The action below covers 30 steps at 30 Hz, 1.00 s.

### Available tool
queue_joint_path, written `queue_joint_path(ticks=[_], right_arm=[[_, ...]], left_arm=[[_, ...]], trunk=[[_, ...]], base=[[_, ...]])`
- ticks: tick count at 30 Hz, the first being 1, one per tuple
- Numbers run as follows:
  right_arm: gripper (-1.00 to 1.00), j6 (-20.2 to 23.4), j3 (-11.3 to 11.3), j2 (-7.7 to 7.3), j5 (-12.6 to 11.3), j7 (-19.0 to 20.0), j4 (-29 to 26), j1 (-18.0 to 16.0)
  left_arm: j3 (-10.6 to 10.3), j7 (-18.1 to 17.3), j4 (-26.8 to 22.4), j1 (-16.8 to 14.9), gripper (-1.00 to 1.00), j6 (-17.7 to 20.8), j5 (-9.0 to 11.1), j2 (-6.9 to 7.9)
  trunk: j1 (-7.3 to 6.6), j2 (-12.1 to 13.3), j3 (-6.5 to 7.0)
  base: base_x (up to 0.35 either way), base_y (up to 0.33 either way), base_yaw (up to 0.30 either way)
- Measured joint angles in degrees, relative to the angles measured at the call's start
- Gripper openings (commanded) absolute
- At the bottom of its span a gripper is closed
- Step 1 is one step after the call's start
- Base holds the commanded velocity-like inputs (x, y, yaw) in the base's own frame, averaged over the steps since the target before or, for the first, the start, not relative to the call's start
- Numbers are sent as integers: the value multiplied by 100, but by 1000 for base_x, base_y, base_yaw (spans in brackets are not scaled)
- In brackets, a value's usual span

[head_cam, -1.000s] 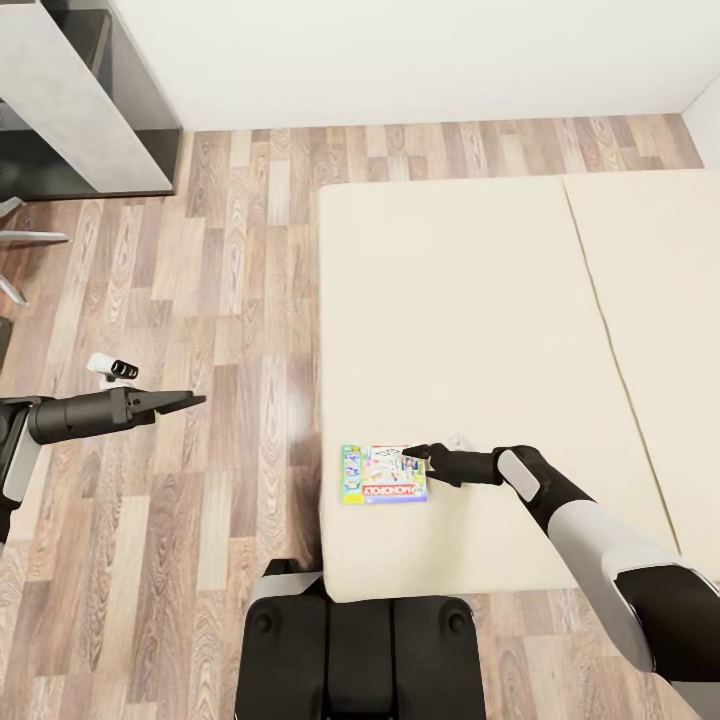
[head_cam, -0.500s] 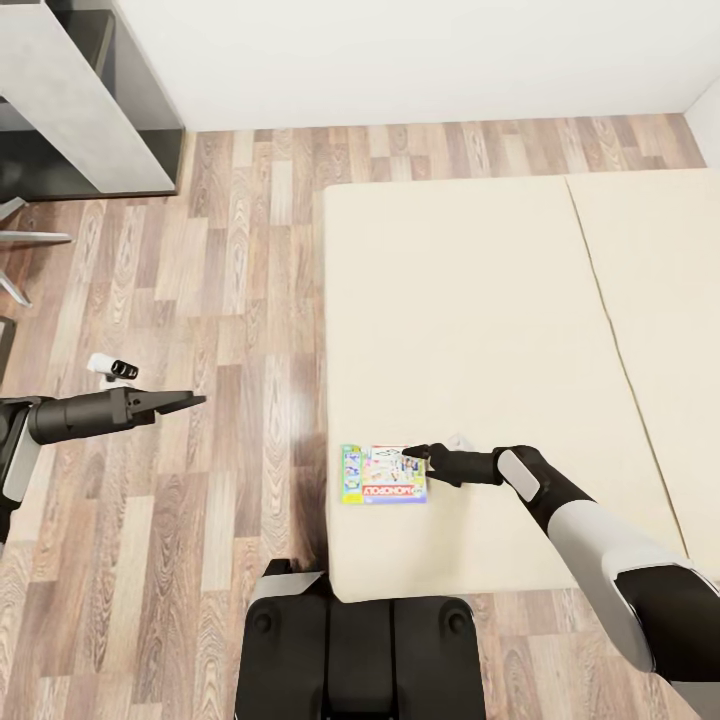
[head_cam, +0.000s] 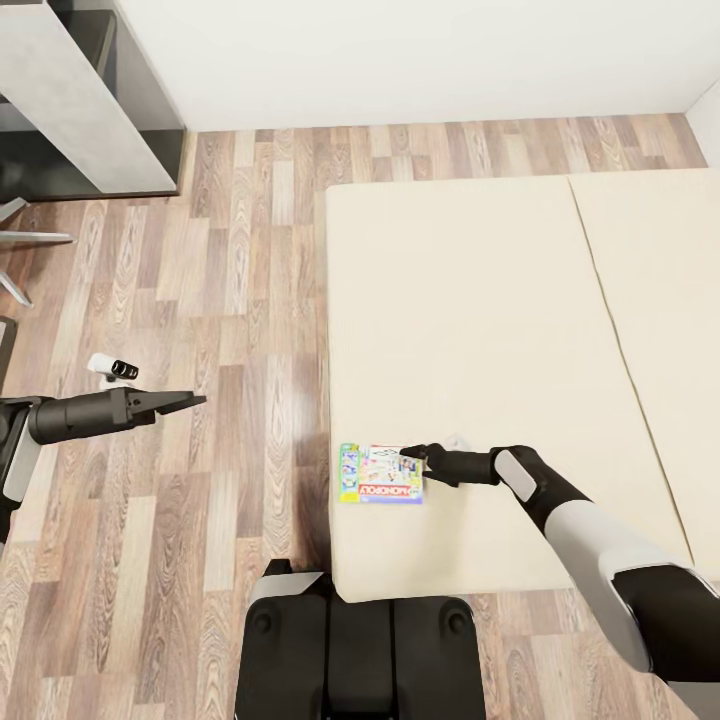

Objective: Put all the toys in the child's room - the three board games (two on the bed and one on the table), the two jigsaw puzzles on the table, and the tennis ball on the table - inside the toy box on the table in the child's room.

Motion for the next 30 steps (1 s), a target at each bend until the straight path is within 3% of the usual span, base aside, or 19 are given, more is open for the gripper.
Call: queue_joint_path(ticks=[30], right_arm=[[100,-169,-1,39,6,4,0,0]], left_arm=[[0,0,15,0,100,0,0,0]], trunk=[[0,0,0]], base=[[0,41,0]])
